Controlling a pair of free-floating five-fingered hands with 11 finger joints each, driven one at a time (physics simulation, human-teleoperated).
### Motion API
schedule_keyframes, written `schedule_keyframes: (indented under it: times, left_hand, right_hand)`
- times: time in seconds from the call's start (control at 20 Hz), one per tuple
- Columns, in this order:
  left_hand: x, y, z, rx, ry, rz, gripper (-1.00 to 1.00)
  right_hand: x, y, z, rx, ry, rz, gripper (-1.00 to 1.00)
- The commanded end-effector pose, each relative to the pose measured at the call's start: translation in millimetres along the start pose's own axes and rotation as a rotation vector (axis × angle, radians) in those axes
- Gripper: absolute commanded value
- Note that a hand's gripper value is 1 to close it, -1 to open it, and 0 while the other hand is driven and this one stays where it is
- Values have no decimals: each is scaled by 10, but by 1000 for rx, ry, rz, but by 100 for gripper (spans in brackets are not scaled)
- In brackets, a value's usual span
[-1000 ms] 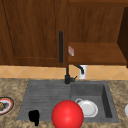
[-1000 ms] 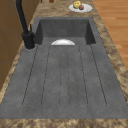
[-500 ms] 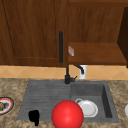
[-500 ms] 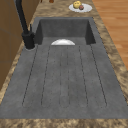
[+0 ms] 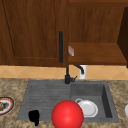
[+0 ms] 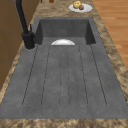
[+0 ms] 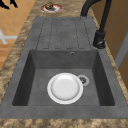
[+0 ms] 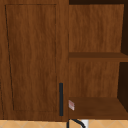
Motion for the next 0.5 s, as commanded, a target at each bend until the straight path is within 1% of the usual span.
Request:
schedule_keyframes:
  times: [0.0, 0.15, 0.3, 0.4, 0.45]
  left_hand:
    - [0, 0, 0, 0, 0, 0, 0]
    - [0, 0, 0, 0, 0, 0, 0]
    - [0, 0, 0, 0, 0, 0, 0]
    - [0, 0, 0, 0, 0, 0, 0]
    - [0, 0, 0, 0, 0, 0, 0]
  right_hand:
    - [6, -231, 225, 9, 24, -23, -100]
    - [20, -391, 420, 25, 24, -20, -100]
    - [82, -459, 648, 44, 11, -24, -100]
    - [166, -471, 832, 35, 0, -20, -100]
    - [222, -464, 892, 23, 6, -7, -100]
